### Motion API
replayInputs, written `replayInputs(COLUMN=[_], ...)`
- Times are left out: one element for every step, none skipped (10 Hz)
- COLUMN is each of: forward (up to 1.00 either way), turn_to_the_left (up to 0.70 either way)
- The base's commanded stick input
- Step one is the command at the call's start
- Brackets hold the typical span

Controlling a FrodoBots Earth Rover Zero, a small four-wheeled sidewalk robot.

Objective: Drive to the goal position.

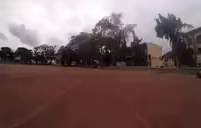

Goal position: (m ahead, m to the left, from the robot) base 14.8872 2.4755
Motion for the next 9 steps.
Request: replayInputs(forward=[0.5, 0.5, 0.5, 0.5, 0.5, 0.5, 0.5, 0.5, 0.5], turn_to_the_left=[0.0, 0.0, 0.0, 0.0, 0.0, 0.0, 0.0, 0.0, 0.0])
